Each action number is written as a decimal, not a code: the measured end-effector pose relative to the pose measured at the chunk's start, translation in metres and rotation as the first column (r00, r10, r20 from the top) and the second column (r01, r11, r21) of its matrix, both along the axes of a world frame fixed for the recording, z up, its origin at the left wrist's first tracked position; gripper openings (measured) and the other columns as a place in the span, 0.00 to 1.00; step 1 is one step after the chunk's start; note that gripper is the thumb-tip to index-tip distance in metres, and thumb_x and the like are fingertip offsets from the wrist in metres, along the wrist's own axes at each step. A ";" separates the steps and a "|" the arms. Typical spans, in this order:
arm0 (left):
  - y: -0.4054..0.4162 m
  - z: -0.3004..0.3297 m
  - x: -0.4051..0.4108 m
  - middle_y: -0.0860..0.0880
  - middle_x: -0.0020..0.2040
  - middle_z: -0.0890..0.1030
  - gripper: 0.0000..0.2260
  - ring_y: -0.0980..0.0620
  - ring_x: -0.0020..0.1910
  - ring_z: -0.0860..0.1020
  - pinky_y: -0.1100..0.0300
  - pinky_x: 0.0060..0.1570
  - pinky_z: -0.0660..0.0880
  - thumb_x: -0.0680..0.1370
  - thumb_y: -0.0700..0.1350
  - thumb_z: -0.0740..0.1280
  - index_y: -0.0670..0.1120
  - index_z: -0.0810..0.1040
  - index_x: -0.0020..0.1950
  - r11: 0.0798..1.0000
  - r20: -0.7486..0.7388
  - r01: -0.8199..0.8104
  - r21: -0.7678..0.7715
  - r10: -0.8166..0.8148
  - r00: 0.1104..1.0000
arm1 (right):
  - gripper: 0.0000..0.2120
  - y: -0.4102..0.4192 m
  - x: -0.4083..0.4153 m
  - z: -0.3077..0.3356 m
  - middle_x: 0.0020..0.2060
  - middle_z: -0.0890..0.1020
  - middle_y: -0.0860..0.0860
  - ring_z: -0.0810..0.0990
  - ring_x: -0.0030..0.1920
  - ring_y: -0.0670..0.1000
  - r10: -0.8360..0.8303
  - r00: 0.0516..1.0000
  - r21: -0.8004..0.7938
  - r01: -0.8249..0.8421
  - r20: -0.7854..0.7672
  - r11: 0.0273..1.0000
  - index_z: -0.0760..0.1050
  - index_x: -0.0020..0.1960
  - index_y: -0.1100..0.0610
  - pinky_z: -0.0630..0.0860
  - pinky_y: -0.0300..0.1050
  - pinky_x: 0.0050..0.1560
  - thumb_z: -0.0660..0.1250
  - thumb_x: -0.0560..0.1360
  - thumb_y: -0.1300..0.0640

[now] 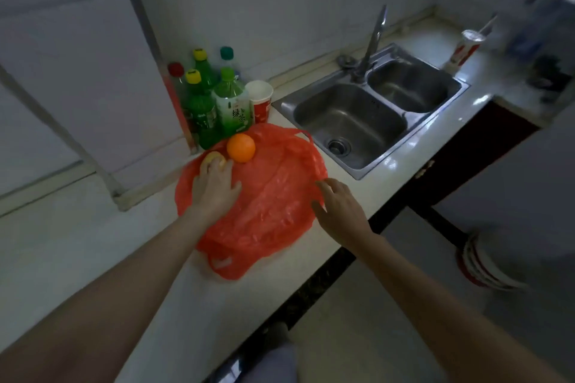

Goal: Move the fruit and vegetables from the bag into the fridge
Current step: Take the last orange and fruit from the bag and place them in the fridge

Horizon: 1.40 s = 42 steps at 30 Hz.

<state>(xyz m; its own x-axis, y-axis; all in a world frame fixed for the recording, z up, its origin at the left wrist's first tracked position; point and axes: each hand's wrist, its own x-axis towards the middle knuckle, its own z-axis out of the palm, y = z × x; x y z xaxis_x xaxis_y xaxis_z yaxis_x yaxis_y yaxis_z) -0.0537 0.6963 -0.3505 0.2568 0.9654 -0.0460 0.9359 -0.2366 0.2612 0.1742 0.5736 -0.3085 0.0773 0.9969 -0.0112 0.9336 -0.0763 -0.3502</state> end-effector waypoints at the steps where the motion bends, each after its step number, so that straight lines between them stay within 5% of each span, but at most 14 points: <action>1: 0.013 -0.008 0.000 0.41 0.73 0.60 0.26 0.39 0.70 0.60 0.43 0.66 0.65 0.77 0.53 0.61 0.45 0.63 0.72 1.000 -0.007 -0.002 -0.012 0.002 1.000 | 0.19 0.014 -0.001 -0.003 0.66 0.71 0.56 0.69 0.65 0.58 0.018 1.000 -0.012 -0.018 -0.006 1.000 0.66 0.68 0.58 0.72 0.53 0.61 0.58 0.79 0.54; 11: 0.078 -0.048 -0.001 0.43 0.70 0.62 0.29 0.38 0.65 0.65 0.44 0.60 0.69 0.74 0.46 0.67 0.46 0.60 0.72 0.989 -0.095 -0.079 -0.127 0.068 0.993 | 0.21 0.095 0.011 -0.029 0.69 0.68 0.56 0.66 0.69 0.56 0.126 0.992 -0.073 -0.126 -0.003 0.989 0.63 0.71 0.57 0.69 0.50 0.66 0.56 0.80 0.52; 22: 0.080 -0.070 0.008 0.45 0.72 0.63 0.34 0.39 0.61 0.69 0.47 0.56 0.73 0.70 0.47 0.72 0.49 0.62 0.73 0.942 -0.008 -0.322 -0.097 0.322 0.947 | 0.22 0.171 -0.005 -0.048 0.68 0.69 0.55 0.65 0.69 0.55 0.413 0.909 -0.068 -0.416 -0.057 0.907 0.63 0.71 0.56 0.66 0.49 0.66 0.59 0.79 0.52; 29: 0.052 -0.064 0.029 0.44 0.63 0.73 0.33 0.37 0.50 0.74 0.48 0.43 0.77 0.62 0.47 0.76 0.47 0.70 0.66 0.870 0.069 -0.492 0.019 0.490 0.869 | 0.23 0.235 -0.018 -0.059 0.65 0.69 0.56 0.67 0.65 0.58 0.574 0.815 -0.105 -0.580 -0.085 0.808 0.63 0.71 0.57 0.69 0.51 0.62 0.60 0.77 0.53; 35: 0.015 -0.045 0.037 0.43 0.64 0.72 0.33 0.37 0.55 0.74 0.46 0.51 0.77 0.61 0.43 0.75 0.47 0.71 0.66 0.773 0.157 -0.627 0.090 0.611 0.776 | 0.31 0.267 -0.050 -0.066 0.69 0.61 0.59 0.63 0.67 0.62 0.657 0.753 -0.194 -0.652 -0.049 0.733 0.57 0.73 0.54 0.67 0.57 0.63 0.65 0.75 0.49; 42: -0.028 -0.021 0.057 0.46 0.67 0.70 0.33 0.39 0.58 0.73 0.48 0.54 0.73 0.63 0.46 0.75 0.47 0.71 0.67 0.623 0.221 -0.779 0.075 0.751 0.622 | 0.35 0.282 -0.060 -0.083 0.67 0.60 0.59 0.61 0.67 0.62 0.752 0.636 -0.179 -0.731 0.172 0.659 0.57 0.72 0.55 0.71 0.55 0.61 0.71 0.71 0.53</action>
<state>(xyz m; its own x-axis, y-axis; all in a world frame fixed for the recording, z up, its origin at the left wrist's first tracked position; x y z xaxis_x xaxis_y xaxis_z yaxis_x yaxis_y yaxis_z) 0.0036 0.6682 -0.3718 -0.5883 0.8042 0.0846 0.7452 0.4985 0.4429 0.1146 0.8555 -0.3912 -0.6768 0.7148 -0.1761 0.7362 0.6564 -0.1648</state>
